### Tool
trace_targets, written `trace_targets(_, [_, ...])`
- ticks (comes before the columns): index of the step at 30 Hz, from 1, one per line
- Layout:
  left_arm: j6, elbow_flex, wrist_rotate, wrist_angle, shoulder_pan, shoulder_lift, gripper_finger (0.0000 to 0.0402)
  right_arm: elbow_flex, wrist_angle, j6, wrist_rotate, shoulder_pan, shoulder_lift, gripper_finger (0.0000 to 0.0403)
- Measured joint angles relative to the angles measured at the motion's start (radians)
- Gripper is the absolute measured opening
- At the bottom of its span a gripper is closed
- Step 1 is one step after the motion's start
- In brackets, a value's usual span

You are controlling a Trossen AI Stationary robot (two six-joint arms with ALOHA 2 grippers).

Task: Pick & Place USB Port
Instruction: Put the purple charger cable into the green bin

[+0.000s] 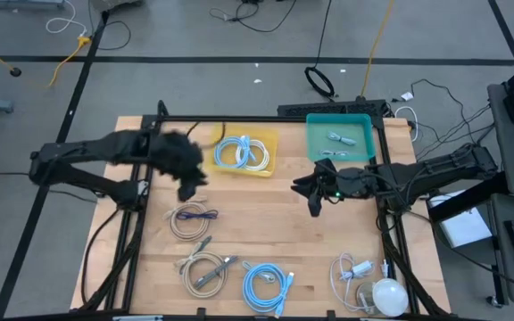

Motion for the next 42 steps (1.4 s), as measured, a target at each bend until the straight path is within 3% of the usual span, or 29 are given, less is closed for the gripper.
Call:
trace_targets(7, [-0.182,-0.016,-0.27,-0.218,-0.298,-0.012,0.0118,0.0,0.0,-0.03,-0.003,-0.029,0.0,0.0093])
trace_targets(11, [-0.281,-0.102,-0.275,-0.202,-0.378,0.007,0.0118,0.0,0.0,-0.029,-0.023,-0.046,0.0,0.0093])
trace_targets(17, [-0.377,-0.304,-0.248,-0.038,-0.466,0.014,0.0118,0.0,-0.004,-0.026,-0.059,-0.054,0.0,0.0093])
trace_targets(24, [-0.395,-0.467,-0.279,0.051,-0.48,0.013,0.0118,0.0,-0.01,-0.011,-0.082,-0.054,0.0,0.0093])
trace_targets(29, [-0.368,-0.55,-0.217,0.143,-0.445,0.013,0.0118,-0.001,-0.01,-0.007,-0.082,-0.054,0.0,0.0093])
trace_targets(38, [-0.226,-0.57,-0.222,0.232,-0.387,0.09,0.0118,0.0,-0.011,0.008,-0.083,-0.054,0.0,0.0093])
trace_targets(42, [-0.142,-0.571,-0.143,0.294,-0.347,0.174,0.0118,0.0,-0.011,0.029,-0.083,-0.054,0.0,0.0093])
